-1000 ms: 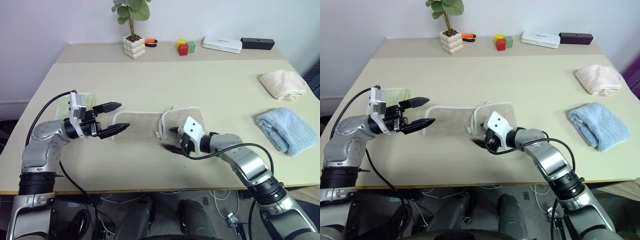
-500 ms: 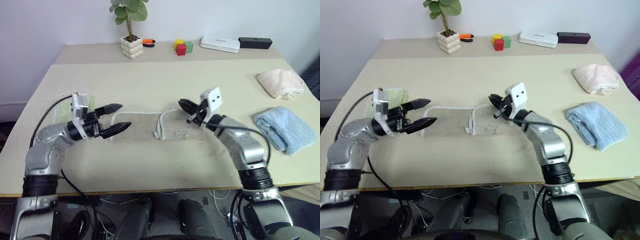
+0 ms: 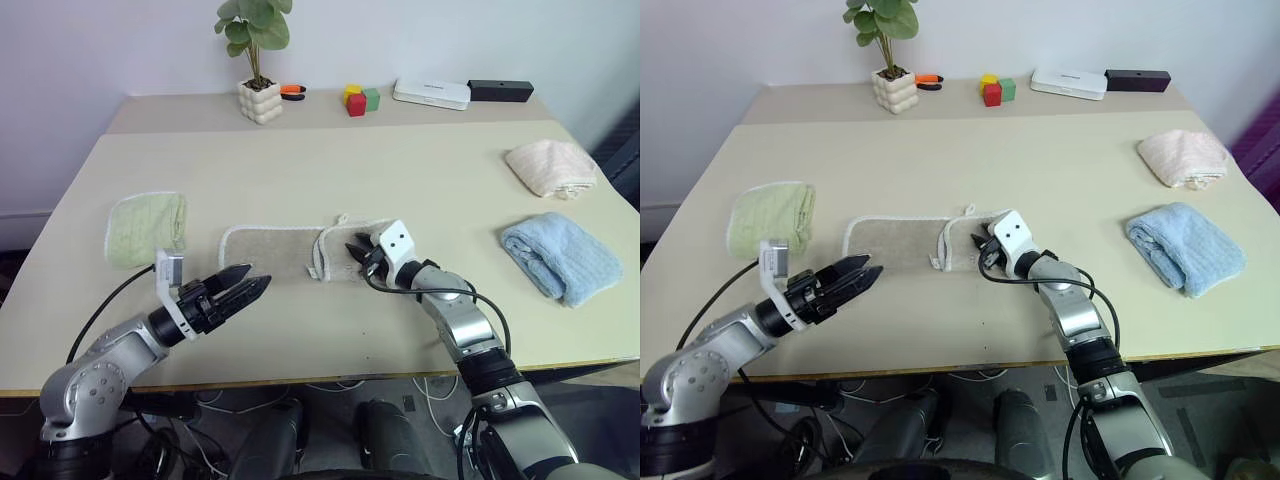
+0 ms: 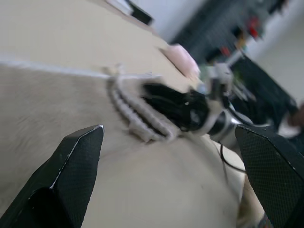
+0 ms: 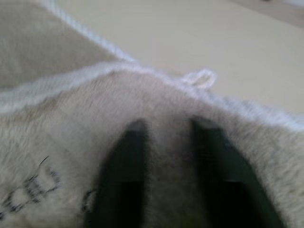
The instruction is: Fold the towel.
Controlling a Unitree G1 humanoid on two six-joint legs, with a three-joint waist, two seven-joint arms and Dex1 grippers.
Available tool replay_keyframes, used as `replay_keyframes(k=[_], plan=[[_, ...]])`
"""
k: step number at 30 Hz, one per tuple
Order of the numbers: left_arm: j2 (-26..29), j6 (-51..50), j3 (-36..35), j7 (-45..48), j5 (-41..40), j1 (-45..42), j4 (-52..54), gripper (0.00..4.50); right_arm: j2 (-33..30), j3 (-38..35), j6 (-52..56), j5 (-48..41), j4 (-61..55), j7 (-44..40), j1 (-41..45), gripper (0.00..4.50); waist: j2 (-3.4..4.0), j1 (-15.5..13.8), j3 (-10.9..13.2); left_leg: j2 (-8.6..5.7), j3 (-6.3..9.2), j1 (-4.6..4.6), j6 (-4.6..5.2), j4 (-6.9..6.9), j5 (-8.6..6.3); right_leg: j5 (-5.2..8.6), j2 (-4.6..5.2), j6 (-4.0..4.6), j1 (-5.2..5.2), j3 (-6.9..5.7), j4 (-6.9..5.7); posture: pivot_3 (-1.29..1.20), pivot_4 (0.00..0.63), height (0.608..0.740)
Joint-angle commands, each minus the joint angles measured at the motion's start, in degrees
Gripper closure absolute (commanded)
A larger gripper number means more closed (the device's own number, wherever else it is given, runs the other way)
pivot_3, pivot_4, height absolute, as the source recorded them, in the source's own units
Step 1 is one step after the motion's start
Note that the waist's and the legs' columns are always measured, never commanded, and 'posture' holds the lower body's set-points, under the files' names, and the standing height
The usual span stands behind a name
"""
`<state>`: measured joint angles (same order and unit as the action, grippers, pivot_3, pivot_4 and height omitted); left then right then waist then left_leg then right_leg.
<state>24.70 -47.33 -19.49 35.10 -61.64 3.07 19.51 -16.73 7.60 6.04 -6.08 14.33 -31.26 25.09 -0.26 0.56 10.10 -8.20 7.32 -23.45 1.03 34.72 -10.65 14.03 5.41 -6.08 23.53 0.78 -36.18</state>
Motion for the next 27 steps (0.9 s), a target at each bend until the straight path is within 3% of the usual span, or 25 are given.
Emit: replay_keyframes(k=[1,2,6,8,11,19,22,24,27], plan=[[-1.3,-1.6,-2.6,-6.2,-5.9,1.7,3.9,0.00,-1.0,-2.2,0.8,-3.9,-6.7,-3.7,1.9,0.58,0.00,0.1,0.0,0.00,0.00,0.00,0.00,-0.04,0.00,0.01,0.02,0.00,0.03,0.00,0.01,0.00,0.150,0.740],[-1.6,-2.1,-2.8,-8.0,-7.0,2.3,4.2,0.00,-1.4,-2.8,1.4,-4.9,-7.7,-4.5,2.3,0.08,0.01,0.1,0.0,0.00,-0.01,0.00,0.00,-0.09,0.00,0.02,0.03,0.00,0.02,0.00,0.01,0.00,0.150,0.740],[-5.2,-2.8,-2.0,-20.3,-9.0,4.3,6.2,0.00,-10.5,-9.4,12.0,-20.7,-19.6,-19.0,1.2,0.03,0.08,-0.3,0.1,-0.01,-0.03,-0.06,0.00,-0.17,0.00,0.03,0.07,-0.01,0.00,0.00,0.09,0.00,0.150,0.740],[-5.8,-3.4,-1.1,-24.2,-9.3,5.1,7.7,0.00,-16.5,-11.0,13.1,-23.4,-23.3,-25.0,-0.8,0.03,0.00,-1.1,0.1,-0.03,-0.03,-0.13,0.05,-0.13,-0.03,0.05,0.10,-0.05,-0.02,0.00,0.12,0.00,0.150,0.740],[-7.4,-3.9,-2.3,-29.2,-16.1,6.3,7.2,0.00,-22.7,-13.1,15.6,-25.8,-25.4,-29.3,-2.8,0.03,-0.07,-1.2,0.1,0.00,-0.03,-0.13,0.08,-0.13,-0.07,0.13,0.11,-0.03,-0.09,-0.02,0.17,0.00,0.150,0.740],[-8.8,-1.1,-4.6,-39.2,-24.0,4.0,-1.8,0.00,-23.3,-13.8,16.1,-24.7,-25.8,-27.0,-3.8,0.03,-0.02,-0.9,0.1,0.07,-0.15,-0.18,0.11,-0.17,-0.13,0.35,0.19,-0.10,0.00,-0.02,0.22,0.00,0.150,0.740],[-7.8,-1.0,-4.0,-40.1,-22.2,2.7,-4.4,0.00,-23.7,-14.2,16.6,-25.0,-27.0,-26.6,-4.3,0.03,0.00,-1.3,0.1,0.07,-0.16,-0.19,0.11,-0.16,-0.13,0.34,0.18,-0.08,0.00,-0.03,0.23,0.00,0.150,0.740],[-8.5,-1.6,-4.7,-42.9,-28.5,2.1,-7.0,0.00,-24.4,-14.9,16.3,-24.8,-26.9,-26.7,-4.2,0.03,0.07,-1.3,0.0,0.07,-0.19,-0.18,0.12,-0.16,-0.14,0.22,0.19,0.11,-0.01,-0.02,0.24,0.00,0.150,0.740],[-9.4,0.1,-4.1,-45.1,-27.5,-1.2,-9.6,0.00,-26.1,-16.5,16.9,-25.5,-27.0,-27.2,-3.7,0.03,0.19,-1.4,0.0,0.07,-0.19,-0.16,0.12,-0.16,-0.14,0.30,0.19,-0.02,-0.04,-0.02,0.22,0.00,0.150,0.740]])
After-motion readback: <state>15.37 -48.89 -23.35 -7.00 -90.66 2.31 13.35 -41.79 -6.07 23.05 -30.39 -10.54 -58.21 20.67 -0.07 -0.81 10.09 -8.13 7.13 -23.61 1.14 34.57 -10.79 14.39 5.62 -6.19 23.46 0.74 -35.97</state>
